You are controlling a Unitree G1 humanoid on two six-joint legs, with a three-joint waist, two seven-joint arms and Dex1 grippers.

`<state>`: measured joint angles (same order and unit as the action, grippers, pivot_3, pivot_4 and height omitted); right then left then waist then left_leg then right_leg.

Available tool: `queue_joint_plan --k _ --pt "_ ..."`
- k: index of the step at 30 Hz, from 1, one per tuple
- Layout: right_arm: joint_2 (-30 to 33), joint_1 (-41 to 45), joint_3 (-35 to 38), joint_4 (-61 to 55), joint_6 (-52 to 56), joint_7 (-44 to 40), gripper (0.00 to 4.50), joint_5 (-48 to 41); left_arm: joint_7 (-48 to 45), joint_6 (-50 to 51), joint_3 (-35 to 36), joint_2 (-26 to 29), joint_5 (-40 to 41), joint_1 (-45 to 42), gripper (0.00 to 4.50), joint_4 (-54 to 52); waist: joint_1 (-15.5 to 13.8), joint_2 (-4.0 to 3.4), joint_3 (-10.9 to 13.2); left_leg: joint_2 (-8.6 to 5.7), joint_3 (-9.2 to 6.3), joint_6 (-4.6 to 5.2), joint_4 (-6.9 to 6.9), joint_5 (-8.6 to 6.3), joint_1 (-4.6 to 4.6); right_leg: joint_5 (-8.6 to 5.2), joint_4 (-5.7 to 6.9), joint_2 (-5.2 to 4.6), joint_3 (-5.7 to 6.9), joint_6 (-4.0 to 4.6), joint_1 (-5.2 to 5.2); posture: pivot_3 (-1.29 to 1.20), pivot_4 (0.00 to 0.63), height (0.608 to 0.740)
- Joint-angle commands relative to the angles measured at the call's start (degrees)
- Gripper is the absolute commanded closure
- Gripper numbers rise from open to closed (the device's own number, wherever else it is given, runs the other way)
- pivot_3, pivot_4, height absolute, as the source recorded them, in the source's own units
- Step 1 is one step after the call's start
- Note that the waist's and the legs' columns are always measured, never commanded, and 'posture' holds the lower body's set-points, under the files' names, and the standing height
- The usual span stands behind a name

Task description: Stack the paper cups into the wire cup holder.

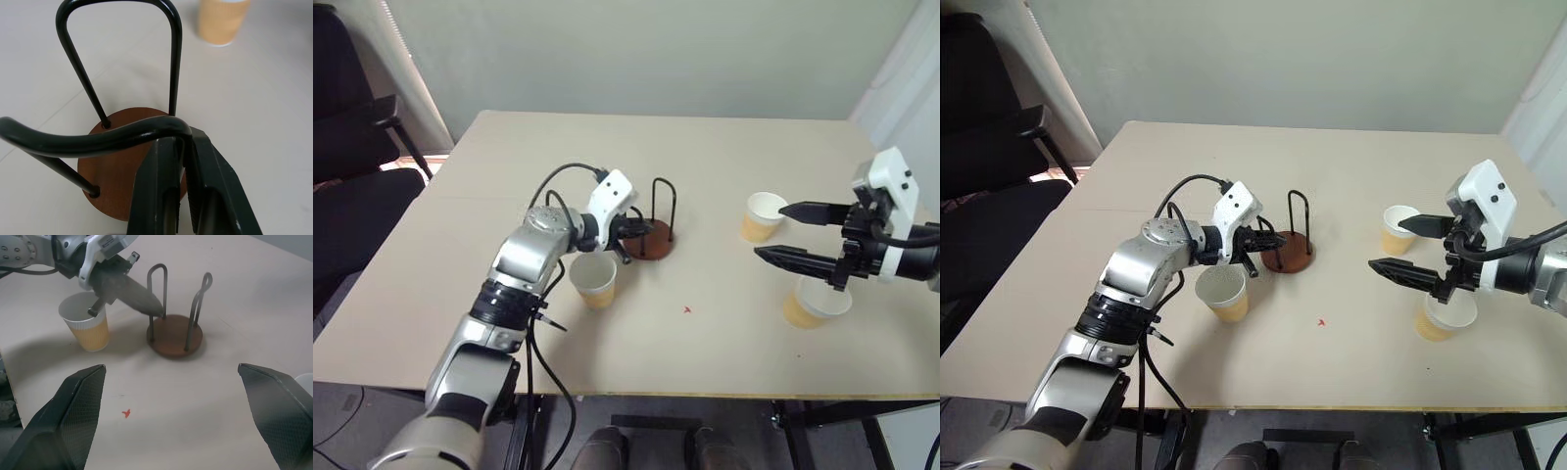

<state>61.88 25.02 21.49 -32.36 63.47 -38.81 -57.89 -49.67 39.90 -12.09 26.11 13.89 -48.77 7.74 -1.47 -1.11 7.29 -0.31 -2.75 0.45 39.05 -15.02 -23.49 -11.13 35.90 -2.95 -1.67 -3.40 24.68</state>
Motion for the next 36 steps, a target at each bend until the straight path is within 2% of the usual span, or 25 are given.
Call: queue_joint_plan --k 1,7,13,20,25,28,33,36 --pt "1.92 0.2 1.5 -1.01 -0.8 -0.54 0.0 -0.16 -7.52 -0.44 -0.6 1.33 4.1 -0.16 4.48 -6.88 -0.02 0.0 0.0 0.0 0.01 0.01 -0.01 0.0 0.0 -0.01 0.0 0.0 0.0 -0.01 0.0 0.0 0.15 0.74" --pt "8.48 -1.35 12.35 -2.04 6.47 -3.35 0.0 -10.8 -20.96 -3.97 -5.46 3.92 5.74 -1.86 4.48 -7.74 -0.23 0.0 0.0 0.0 0.0 0.01 -0.02 -0.01 -0.04 -0.02 0.0 -0.01 -0.01 -0.01 0.01 0.0 0.15 0.74" --pt "14.22 -7.14 23.59 -3.72 12.82 -6.27 0.0 -12.9 -26.98 -10.02 -10.19 2.93 2.89 -2.62 4.48 -3.84 -0.41 0.0 0.0 -0.03 -0.01 0.05 0.02 -0.05 -0.09 -0.06 -0.02 -0.06 -0.02 -0.03 0.0 0.0 0.15 0.74" --pt "13.68 -8.91 24.78 -5.98 12.21 -3.54 0.0 -14.63 -25.32 -13.25 -13.84 -1.51 -1.02 -1.35 4.48 -1.65 -0.37 -0.01 -0.01 -0.06 0.04 0.15 0.05 -0.1 -0.1 -0.08 0.0 -0.1 -0.02 -0.13 0.01 0.0 0.15 0.74" --pt "13.42 -9.2 21.81 -6.9 9.32 -3.39 0.0 -14.98 -22.96 -15.6 -16.07 -1.24 -5.85 0.81 4.48 -2.11 -0.37 -0.04 -0.04 -0.06 0.06 0.24 0.07 -0.16 -0.09 -0.13 0.0 -0.1 -0.02 -0.24 -0.01 0.0 0.15 0.74" --pt "13.57 -8.35 17.71 -6.36 5.77 -3.98 0.0 -13.43 -23.07 -17.98 -16.4 0.58 -8.0 1.57 3.65 -3.58 -0.27 -0.02 -0.05 -0.07 0.08 0.27 0.08 -0.18 0.04 -0.14 -0.01 -0.1 -0.04 -0.25 -0.14 0.0 0.15 0.74" --pt "15.0 -5.35 9.56 -3.08 -1.41 -7.26 0.0 -7.7 -23.62 -16.79 -14.15 3.01 -8.08 1.37 1.9 -6.38 -0.16 -0.02 -0.04 -0.06 0.1 0.3 0.15 -0.18 0.04 -0.14 0.01 -0.09 -0.06 -0.26 -0.13 0.0 0.15 0.74" --pt "16.19 -2.73 3.26 0.07 -6.38 -11.11 0.0 -2.67 -24.55 -16.44 -12.37 4.81 -7.3 0.79 1.9 -7.26 -0.14 -0.02 -0.04 -0.06 0.08 0.34 0.14 -0.2 0.04 -0.14 0.01 -0.1 -0.07 -0.26 -0.13 0.0 0.15 0.74"
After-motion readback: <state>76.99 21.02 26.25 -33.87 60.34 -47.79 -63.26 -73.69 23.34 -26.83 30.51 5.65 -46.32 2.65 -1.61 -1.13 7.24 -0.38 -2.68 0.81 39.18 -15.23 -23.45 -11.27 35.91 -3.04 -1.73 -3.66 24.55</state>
